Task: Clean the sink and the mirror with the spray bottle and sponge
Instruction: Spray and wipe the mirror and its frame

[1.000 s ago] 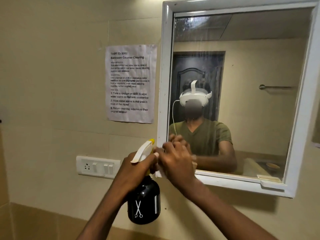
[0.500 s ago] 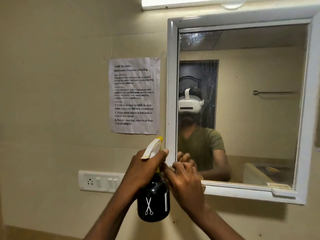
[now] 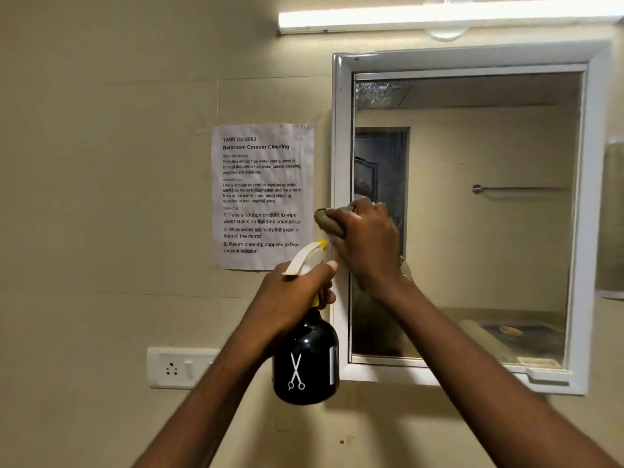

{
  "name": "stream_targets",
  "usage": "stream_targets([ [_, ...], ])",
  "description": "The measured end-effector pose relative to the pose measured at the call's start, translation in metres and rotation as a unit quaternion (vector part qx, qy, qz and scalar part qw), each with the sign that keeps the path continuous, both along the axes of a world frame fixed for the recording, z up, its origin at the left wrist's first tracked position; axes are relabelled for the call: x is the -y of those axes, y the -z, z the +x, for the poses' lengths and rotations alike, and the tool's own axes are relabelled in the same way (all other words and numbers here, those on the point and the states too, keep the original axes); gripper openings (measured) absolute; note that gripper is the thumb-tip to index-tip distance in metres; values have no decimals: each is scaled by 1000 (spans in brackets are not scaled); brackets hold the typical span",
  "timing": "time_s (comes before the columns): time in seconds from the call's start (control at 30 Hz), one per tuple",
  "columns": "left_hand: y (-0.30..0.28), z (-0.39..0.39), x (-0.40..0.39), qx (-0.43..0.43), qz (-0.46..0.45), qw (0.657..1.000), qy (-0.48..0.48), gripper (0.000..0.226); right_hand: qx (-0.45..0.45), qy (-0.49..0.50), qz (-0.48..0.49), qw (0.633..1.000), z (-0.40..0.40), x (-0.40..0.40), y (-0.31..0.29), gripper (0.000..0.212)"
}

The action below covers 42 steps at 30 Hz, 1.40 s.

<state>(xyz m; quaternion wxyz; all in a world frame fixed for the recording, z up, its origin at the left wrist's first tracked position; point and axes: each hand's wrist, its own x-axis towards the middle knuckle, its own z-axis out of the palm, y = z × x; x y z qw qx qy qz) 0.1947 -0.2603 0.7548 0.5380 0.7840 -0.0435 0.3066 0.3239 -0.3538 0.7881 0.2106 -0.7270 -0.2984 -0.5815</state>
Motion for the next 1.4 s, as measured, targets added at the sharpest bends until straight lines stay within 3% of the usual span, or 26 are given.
stream_targets([
  [0.1,-7,0,4,27,-21,999,-19,24,3,-2,-14,1000,0,3,20,34],
  [0.23,-12,4,6,23,-12,999,-19,34,11,-23,-65,998,2,11,86,26],
  [0.4,-9,8,10,15,-27,999,-38,26,0,-31,-71,997,-1,14,121,30],
  [0.6,-13,5,7,25,-12,999,-43,35,-37,-31,-77,996,-8,15,99,30],
  [0.7,-20,3,4,19,-7,999,-36,38,-25,-30,-48,998,-5,10,51,21],
  [0.83,-31,5,1,6,-23,1000,-4,30,-10,-22,3,1000,-1,-1,-30,29],
  [0.9,-34,8,3,11,-25,1000,-2,31,-8,-23,14,1000,-1,-3,-43,30],
  [1.07,-40,13,4,11,-40,999,-14,30,10,-12,-25,1000,0,5,25,39],
  [1.17,-42,14,7,15,-11,1000,-22,34,11,-19,-50,998,2,10,62,28],
  [1.27,-43,14,11,26,-15,997,-64,30,1,-25,-57,998,-1,11,72,37],
  [1.4,-41,14,9,12,-21,999,-48,34,-27,-38,-53,998,-1,11,72,31],
])
